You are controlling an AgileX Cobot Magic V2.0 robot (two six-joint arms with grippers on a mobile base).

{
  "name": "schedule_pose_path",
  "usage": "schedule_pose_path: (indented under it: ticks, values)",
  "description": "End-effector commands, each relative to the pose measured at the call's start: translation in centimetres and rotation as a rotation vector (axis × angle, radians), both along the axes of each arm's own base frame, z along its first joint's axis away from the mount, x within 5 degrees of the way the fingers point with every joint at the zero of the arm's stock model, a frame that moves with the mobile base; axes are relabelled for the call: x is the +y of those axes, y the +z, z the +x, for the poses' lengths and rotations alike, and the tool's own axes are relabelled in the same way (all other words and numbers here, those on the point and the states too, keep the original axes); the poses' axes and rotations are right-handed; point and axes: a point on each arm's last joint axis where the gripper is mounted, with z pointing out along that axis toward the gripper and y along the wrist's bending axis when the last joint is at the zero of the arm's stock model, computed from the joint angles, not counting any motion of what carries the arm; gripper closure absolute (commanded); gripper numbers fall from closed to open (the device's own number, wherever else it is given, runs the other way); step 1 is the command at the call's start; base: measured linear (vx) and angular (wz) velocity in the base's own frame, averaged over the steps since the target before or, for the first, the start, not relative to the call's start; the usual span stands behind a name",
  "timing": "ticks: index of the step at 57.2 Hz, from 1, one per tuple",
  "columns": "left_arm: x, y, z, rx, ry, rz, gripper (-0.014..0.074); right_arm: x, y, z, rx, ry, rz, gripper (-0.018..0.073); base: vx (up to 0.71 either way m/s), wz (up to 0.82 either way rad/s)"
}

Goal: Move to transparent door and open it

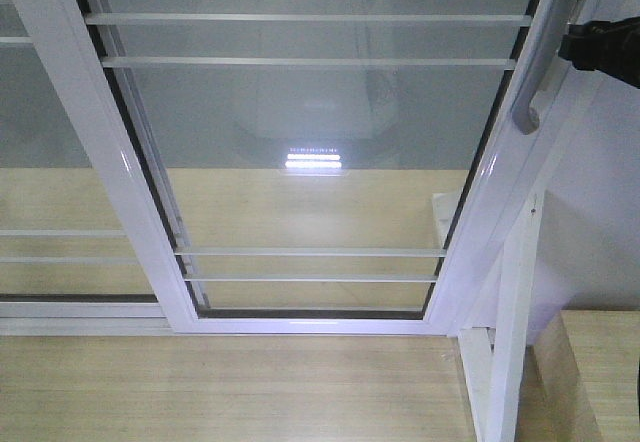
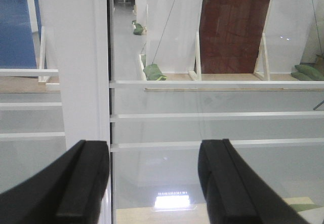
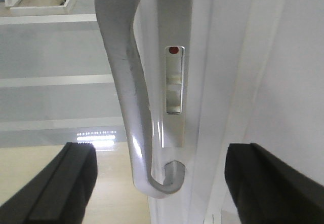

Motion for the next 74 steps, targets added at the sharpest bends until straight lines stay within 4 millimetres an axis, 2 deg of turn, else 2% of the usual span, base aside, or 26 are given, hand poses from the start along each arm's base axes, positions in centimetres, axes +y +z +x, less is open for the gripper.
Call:
schedule_pose_path:
  ticks: [1, 12, 24, 32, 39, 48, 52, 60, 67, 74]
  values:
    - [0.1, 2.0, -0.1, -0.120, 0.010, -0.032, 0.0082, -0.3, 2.8, 1.5, -0.104, -0.011, -0.022, -0.0012, 0.00, 0.00]
    - [0.1, 2.3, -0.1, -0.150, 0.014, -0.032, 0.0082, 0.2, 2.9, 4.3, -0.102, 0.013, -0.013, -0.0012, 0.00, 0.00]
    - [0.2, 2.5, -0.1, -0.178, 0.018, -0.035, 0.0082, 3.1, 3.0, 6.9, -0.125, 0.101, -0.061, -0.0012, 0.00, 0.00]
    - [0.2, 2.5, -0.1, -0.177, 0.017, -0.035, 0.0082, 4.3, 2.9, 7.7, -0.140, 0.121, -0.059, 0.0004, 0.00, 0.00]
    - [0.2, 2.5, -0.1, -0.177, 0.017, -0.035, 0.0082, 4.0, 3.1, 7.8, -0.174, 0.095, -0.058, 0.0050, 0.00, 0.00]
    - [0.2, 2.5, -0.1, -0.178, 0.018, -0.034, 0.0082, 3.7, 3.5, 7.9, -0.210, 0.074, -0.078, 0.0134, 0.00, 0.00]
    - [0.2, 2.5, -0.1, -0.178, 0.018, -0.034, 0.0082, 3.7, 3.5, 7.9, -0.209, 0.075, -0.077, 0.0202, 0.00, 0.00]
    - [0.2, 2.5, -0.1, -0.178, 0.018, -0.034, 0.0082, 3.8, 3.3, 7.8, -0.186, 0.088, -0.072, 0.0379, 0.00, 0.00]
    - [0.2, 2.5, -0.1, -0.177, 0.017, -0.034, 0.0082, 3.9, 3.0, 7.8, -0.164, 0.102, -0.066, 0.0569, 0.00, 0.00]
    - [0.2, 2.5, -0.1, -0.177, 0.017, -0.034, 0.0082, 4.5, 2.9, 7.7, -0.147, 0.118, -0.049, 0.0571, 0.00, 0.00]
